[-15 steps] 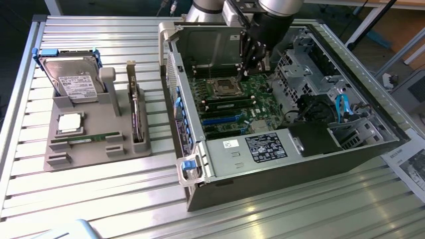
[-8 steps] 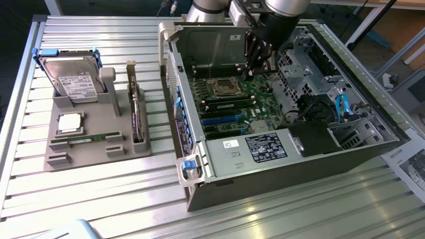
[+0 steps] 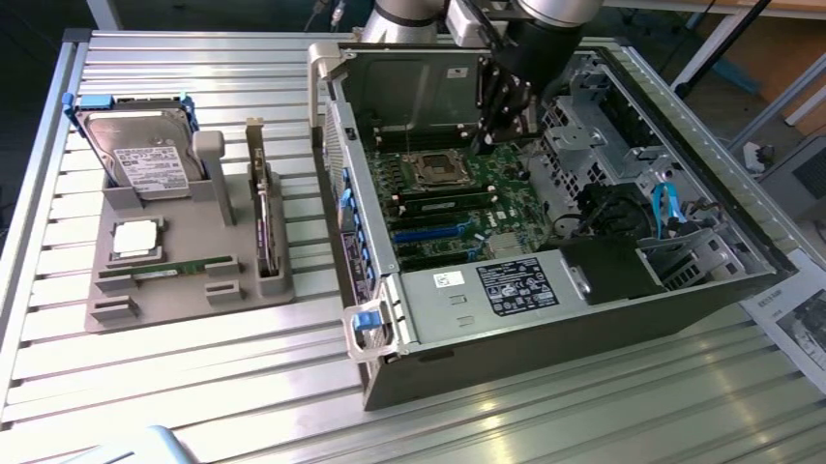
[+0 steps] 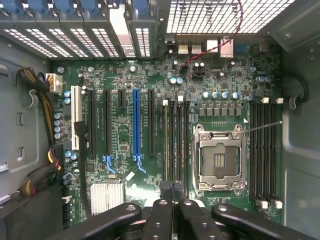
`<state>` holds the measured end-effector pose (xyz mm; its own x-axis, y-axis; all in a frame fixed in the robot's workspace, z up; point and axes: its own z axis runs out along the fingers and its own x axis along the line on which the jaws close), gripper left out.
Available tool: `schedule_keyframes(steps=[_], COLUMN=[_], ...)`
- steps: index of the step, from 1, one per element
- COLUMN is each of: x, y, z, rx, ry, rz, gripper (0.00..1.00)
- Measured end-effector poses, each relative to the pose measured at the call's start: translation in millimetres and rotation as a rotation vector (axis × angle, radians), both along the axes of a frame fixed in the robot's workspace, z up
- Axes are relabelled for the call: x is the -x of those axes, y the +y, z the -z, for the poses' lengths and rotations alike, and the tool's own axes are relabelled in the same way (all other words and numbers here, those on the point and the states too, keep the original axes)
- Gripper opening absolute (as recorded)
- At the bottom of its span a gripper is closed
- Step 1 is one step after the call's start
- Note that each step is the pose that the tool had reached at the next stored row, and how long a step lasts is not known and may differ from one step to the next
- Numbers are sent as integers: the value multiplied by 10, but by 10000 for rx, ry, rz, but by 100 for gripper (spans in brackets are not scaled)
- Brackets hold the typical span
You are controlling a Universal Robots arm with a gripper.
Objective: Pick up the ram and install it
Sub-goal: 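Press down the ram until it locks into place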
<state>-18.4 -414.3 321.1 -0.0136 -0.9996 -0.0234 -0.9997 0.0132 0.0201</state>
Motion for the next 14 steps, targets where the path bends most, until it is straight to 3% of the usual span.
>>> schedule_keyframes(steps=[3, 6, 10, 14], x=[-1, -1, -2, -2], y=[0, 0, 0, 0], z=[-40, -122, -180, -182], rx=[38, 125, 162, 163], ry=[0, 0, 0, 0], rz=[0, 0, 0, 0], gripper=[10, 10, 10, 10])
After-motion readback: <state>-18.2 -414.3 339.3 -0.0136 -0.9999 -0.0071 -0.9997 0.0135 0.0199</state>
